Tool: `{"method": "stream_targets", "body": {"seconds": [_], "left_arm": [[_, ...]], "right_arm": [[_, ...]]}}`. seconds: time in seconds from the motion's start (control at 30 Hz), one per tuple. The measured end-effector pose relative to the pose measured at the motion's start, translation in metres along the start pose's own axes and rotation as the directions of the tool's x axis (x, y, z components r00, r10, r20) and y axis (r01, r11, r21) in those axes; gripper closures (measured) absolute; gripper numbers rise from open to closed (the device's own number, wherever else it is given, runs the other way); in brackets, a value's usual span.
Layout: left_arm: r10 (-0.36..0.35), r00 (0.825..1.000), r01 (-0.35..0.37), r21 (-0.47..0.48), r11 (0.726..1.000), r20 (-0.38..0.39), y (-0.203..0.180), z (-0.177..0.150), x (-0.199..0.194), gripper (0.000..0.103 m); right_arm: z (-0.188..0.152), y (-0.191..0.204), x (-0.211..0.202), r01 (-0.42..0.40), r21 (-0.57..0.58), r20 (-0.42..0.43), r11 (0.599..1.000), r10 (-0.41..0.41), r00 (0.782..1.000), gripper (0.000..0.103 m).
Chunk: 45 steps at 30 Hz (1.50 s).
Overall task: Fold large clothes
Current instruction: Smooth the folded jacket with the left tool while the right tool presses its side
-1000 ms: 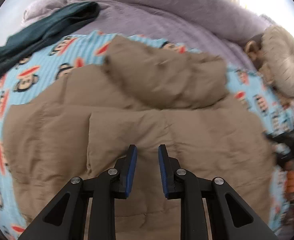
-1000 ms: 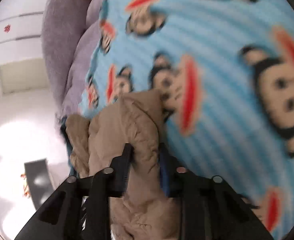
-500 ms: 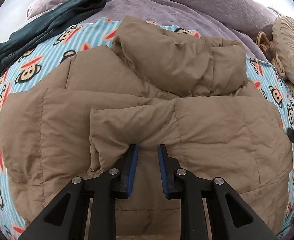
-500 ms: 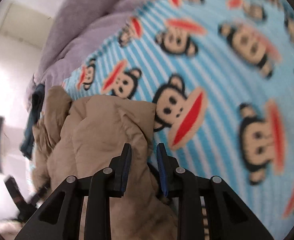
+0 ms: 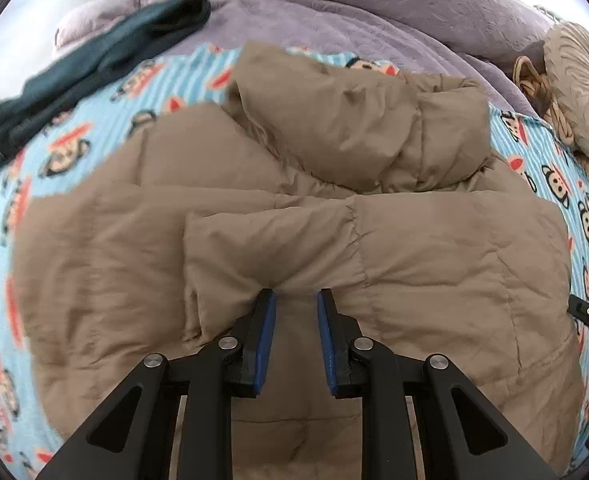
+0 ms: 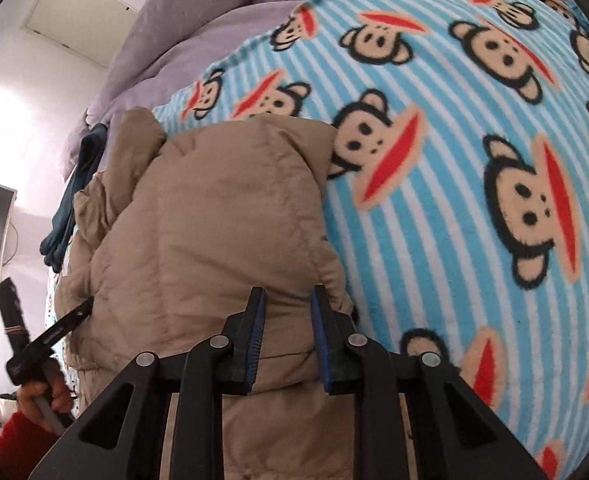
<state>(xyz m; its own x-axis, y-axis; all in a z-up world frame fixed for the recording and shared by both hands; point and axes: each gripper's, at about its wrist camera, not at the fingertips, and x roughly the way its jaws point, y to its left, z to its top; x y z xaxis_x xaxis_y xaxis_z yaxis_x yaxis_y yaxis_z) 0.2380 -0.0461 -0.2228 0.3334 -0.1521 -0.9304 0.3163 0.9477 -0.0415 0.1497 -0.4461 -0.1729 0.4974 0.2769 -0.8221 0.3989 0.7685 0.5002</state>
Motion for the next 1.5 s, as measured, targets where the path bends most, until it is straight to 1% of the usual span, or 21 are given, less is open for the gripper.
{"method": "stream_targets", "body": {"seconds": [0.07, 0.1, 0.23, 0.27, 0.33, 0.47, 0.6, 0.67, 0.73, 0.87, 0.93, 0.97, 1.0, 1.03, 1.07, 1.1, 1.3, 1.37, 1.4, 1.43, 1.5], "left_arm": [[0.032, 0.999, -0.032, 0.010, 0.999, 0.042, 0.000, -0.004, -0.016, 0.079], [0.041, 0.998, -0.042, 0.008, 0.999, 0.046, 0.001, -0.006, -0.020, 0.079], [0.062, 0.998, -0.062, -0.032, 0.998, 0.000, 0.015, -0.017, -0.011, 0.079], [0.054, 0.998, -0.055, -0.054, 0.997, -0.008, 0.019, -0.020, -0.006, 0.076], [0.077, 0.997, -0.077, -0.084, 0.993, -0.003, 0.022, -0.022, 0.000, 0.055], [0.102, 0.995, -0.102, -0.085, 0.991, -0.003, 0.019, -0.021, 0.009, 0.054], [0.110, 0.994, -0.111, -0.089, 0.990, -0.018, 0.019, -0.020, -0.001, 0.054], [0.105, 0.994, -0.106, -0.097, 0.990, -0.016, 0.018, -0.019, -0.012, 0.054], [0.107, 0.994, -0.107, -0.094, 0.990, -0.009, 0.017, -0.022, -0.023, 0.054], [0.105, 0.994, -0.106, -0.085, 0.991, -0.008, 0.011, -0.028, -0.041, 0.053], [0.096, 0.995, -0.097, -0.091, 0.991, -0.013, 0.009, -0.034, -0.048, 0.053], [0.088, 0.996, -0.089, -0.095, 0.991, -0.011, 0.008, -0.038, -0.052, 0.053], [0.082, 0.997, -0.083, -0.100, 0.991, -0.013, 0.008, -0.042, -0.055, 0.038], [0.083, 0.997, -0.083, -0.107, 0.991, -0.011, 0.007, -0.046, -0.058, 0.018], [0.086, 0.996, -0.085, -0.115, 0.990, 0.000, 0.006, -0.050, -0.062, 0.015], [0.087, 0.996, -0.086, -0.120, 0.989, 0.005, 0.005, -0.054, -0.065, 0.015], [0.084, 0.996, -0.089, -0.118, 0.989, -0.041, -0.002, -0.075, -0.067, 0.015], [0.086, 0.995, -0.090, -0.113, 0.990, -0.041, -0.006, -0.079, -0.069, 0.015], [0.087, 0.995, -0.091, -0.108, 0.990, -0.043, -0.008, -0.082, -0.070, 0.002], [0.091, 0.995, -0.094, -0.107, 0.990, -0.037, -0.009, -0.084, -0.072, 0.000], [0.087, 0.996, -0.090, -0.100, 0.991, -0.033, -0.011, -0.087, -0.075, 0.000]], "right_arm": [[-0.002, 0.000, -0.001, 0.025, -0.024, 0.011, 0.999, -0.025, 1.000, 0.079], [-0.002, 0.000, 0.000, 0.032, -0.032, 0.012, 0.999, -0.032, 0.999, 0.079], [-0.005, -0.004, 0.001, 0.026, -0.021, 0.019, 0.999, -0.025, 1.000, 0.079], [-0.005, -0.005, 0.001, 0.021, -0.014, 0.022, 1.000, -0.021, 1.000, 0.079], [-0.006, -0.007, 0.000, 0.020, -0.011, 0.026, 1.000, -0.020, 0.999, 0.079], [-0.009, -0.004, 0.002, 0.046, -0.037, 0.037, 0.998, -0.045, 0.998, 0.079], [-0.009, -0.003, -0.005, 0.046, -0.022, 0.036, 0.999, -0.045, 0.998, 0.076], [-0.011, -0.002, -0.015, 0.039, -0.020, 0.046, 0.999, -0.038, 0.998, 0.073], [-0.016, -0.002, -0.027, 0.024, -0.015, 0.057, 1.000, -0.023, 0.998, 0.066], [-0.029, -0.008, -0.051, 0.000, 0.010, 0.076, 1.000, -0.001, 0.997, 0.059], [-0.037, -0.011, -0.060, -0.011, 0.028, 0.073, 1.000, 0.009, 0.997, 0.050], [-0.042, -0.013, -0.063, -0.018, 0.037, 0.067, 0.999, 0.016, 0.998, 0.048], [-0.046, -0.015, -0.065, -0.025, 0.043, 0.060, 0.999, 0.022, 0.998, 0.043], [-0.049, -0.016, -0.066, -0.030, 0.047, 0.054, 0.998, 0.027, 0.998, 0.039], [-0.053, -0.018, -0.068, -0.037, 0.052, 0.048, 0.998, 0.034, 0.998, 0.038], [-0.056, -0.018, -0.069, -0.044, 0.057, 0.044, 0.997, 0.042, 0.998, 0.037], [-0.069, -0.025, -0.073, -0.057, 0.083, 0.034, 0.995, 0.055, 0.998, 0.036], [-0.071, -0.026, -0.075, -0.066, 0.089, 0.037, 0.994, 0.063, 0.997, 0.025], [-0.072, -0.027, -0.077, -0.073, 0.089, 0.041, 0.993, 0.069, 0.997, 0.018], [-0.074, -0.027, -0.079, -0.077, 0.090, 0.050, 0.993, 0.073, 0.996, 0.018], [-0.076, -0.027, -0.082, -0.080, 0.086, 0.053, 0.993, 0.075, 0.996, 0.017]]}}
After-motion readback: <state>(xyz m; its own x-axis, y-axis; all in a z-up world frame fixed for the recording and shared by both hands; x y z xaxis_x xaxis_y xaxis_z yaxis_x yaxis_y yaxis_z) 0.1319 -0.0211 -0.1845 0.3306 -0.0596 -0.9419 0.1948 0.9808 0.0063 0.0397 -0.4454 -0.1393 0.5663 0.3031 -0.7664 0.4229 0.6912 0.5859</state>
